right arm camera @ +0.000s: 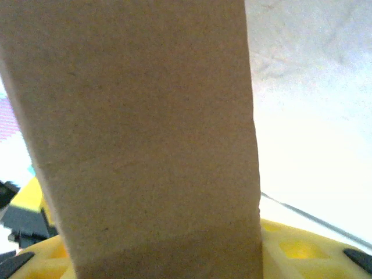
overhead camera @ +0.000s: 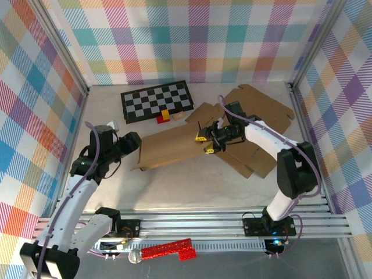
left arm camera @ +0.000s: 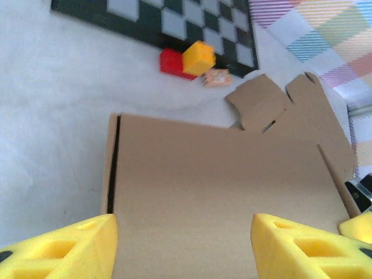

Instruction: Fold the paper box

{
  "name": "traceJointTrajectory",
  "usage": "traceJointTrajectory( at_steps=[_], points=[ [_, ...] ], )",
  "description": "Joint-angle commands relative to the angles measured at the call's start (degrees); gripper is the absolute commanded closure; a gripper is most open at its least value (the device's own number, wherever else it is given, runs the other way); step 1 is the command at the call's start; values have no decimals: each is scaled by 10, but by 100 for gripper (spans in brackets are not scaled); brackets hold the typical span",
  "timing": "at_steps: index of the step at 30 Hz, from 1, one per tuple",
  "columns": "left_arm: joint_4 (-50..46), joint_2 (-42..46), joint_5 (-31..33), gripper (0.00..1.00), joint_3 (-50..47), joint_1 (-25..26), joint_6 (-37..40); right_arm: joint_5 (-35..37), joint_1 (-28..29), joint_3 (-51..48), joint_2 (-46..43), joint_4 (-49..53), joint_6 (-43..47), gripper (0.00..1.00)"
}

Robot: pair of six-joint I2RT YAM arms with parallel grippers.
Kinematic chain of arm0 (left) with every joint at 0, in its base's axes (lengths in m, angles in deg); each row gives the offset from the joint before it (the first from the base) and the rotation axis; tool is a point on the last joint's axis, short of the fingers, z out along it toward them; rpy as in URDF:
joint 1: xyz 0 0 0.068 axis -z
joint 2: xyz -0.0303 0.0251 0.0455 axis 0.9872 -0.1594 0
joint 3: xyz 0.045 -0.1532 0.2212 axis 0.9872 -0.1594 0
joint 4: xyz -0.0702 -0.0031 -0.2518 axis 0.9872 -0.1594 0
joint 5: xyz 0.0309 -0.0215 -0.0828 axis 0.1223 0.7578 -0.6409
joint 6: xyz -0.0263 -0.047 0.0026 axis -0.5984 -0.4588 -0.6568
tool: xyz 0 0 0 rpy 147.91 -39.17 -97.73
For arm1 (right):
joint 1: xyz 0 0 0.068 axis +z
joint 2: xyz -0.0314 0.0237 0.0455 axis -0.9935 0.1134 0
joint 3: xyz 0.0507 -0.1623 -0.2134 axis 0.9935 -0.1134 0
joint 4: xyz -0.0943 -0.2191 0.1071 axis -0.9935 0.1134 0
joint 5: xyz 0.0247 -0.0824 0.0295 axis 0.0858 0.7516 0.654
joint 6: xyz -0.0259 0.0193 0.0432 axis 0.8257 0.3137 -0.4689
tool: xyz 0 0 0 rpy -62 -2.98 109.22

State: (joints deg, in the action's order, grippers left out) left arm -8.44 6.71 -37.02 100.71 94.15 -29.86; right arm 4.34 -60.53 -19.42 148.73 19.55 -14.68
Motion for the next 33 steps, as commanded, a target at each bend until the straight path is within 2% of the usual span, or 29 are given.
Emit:
traceJointTrajectory(
  at_steps=[1, 5, 8, 12, 15, 19, 23, 30, 33],
  points=[
    [-54, -25, 56, 41, 67, 44, 94, -4, 2, -18, -46, 26, -125, 60],
    [-57, -67, 2, 43, 142, 132, 239, -27, 1, -38, -74, 86, -191, 60],
    [-112, -113, -48, 42, 206, 210, 361, -37, 0, -67, -103, 103, -236, 60],
    [-205, -161, -52, 38, 266, 296, 502, -50, -4, -120, -144, 99, -298, 61],
    [-255, -180, -49, 35, 287, 331, 573, -53, -9, -145, -160, 120, -306, 62],
    [-310, -217, -28, 31, 305, 365, 623, -63, -15, -177, -169, 110, -326, 62],
    [-321, -244, 14, 30, 294, 389, 650, -74, -27, -180, -158, 127, -308, 63],
    [-278, -258, 71, 27, 250, 399, 683, -85, -47, -174, -137, 146, -281, 64],
    [-246, -254, 76, 26, 224, 400, 689, -94, -47, -181, -125, 135, -284, 63]
  ],
)
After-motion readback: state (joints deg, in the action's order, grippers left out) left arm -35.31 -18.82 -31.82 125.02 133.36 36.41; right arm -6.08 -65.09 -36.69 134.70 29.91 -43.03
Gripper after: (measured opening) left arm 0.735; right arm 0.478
